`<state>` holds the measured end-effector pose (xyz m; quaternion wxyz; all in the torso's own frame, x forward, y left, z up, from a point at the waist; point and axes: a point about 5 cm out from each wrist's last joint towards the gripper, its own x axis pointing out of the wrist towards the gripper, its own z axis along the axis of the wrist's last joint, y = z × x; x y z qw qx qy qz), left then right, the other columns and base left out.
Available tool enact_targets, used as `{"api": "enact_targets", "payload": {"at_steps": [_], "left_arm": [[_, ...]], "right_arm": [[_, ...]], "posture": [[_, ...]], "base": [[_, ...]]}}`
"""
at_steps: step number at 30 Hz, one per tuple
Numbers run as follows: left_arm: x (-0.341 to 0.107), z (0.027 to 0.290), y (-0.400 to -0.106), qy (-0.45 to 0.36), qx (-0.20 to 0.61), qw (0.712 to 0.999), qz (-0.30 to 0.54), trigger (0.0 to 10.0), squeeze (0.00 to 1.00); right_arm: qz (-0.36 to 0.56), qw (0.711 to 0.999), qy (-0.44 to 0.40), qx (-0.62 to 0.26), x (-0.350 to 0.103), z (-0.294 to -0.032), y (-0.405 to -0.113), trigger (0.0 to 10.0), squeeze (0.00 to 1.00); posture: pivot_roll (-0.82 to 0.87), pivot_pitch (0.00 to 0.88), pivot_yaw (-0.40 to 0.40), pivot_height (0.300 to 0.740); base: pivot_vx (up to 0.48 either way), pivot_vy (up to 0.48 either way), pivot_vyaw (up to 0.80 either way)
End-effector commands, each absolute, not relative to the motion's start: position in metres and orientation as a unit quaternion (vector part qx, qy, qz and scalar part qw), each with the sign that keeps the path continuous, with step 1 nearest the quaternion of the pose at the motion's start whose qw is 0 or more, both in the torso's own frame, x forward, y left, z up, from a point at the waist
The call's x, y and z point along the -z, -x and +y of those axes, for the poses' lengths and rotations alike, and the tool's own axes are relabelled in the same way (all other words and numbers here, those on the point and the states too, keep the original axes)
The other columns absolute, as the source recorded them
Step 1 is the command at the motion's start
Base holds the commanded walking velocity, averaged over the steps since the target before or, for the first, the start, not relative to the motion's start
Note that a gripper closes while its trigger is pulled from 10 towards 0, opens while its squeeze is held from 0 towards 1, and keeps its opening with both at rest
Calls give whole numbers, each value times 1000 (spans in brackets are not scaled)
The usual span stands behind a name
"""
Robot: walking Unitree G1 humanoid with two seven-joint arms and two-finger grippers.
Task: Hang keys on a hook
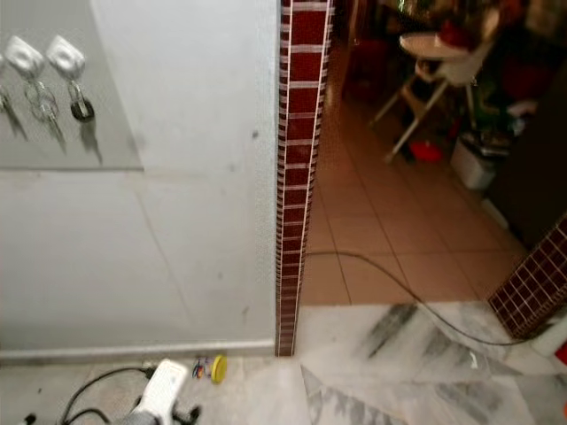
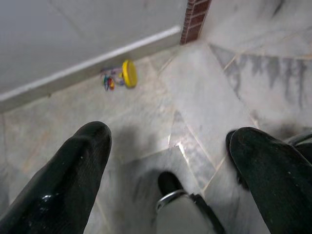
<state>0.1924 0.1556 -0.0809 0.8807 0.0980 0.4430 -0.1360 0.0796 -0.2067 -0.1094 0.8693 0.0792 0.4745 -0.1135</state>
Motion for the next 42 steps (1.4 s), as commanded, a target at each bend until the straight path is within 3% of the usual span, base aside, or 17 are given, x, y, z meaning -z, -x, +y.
{"api": "enact_targets", "payload": {"at_steps": [1, 24, 42], "left_arm": [[84, 169, -186, -105, 118, 875, 458, 10000, 0], [86, 173, -181, -109, 112, 869, 468, 10000, 0], [81, 184, -189, -109, 99, 878, 456, 10000, 0]], "right_arm": [[481, 866, -79, 110, 111, -202, -79, 10000, 0], [499, 858, -60, 109, 113, -198, -77, 10000, 0], [496, 865, -21, 78, 109, -211, -86, 10000, 0]], "posture": [[-74, 0, 12, 740], [-83, 0, 24, 740], [-81, 0, 21, 740]], "base": [[0, 0, 0], [0, 0, 0], [0, 0, 0]]}}
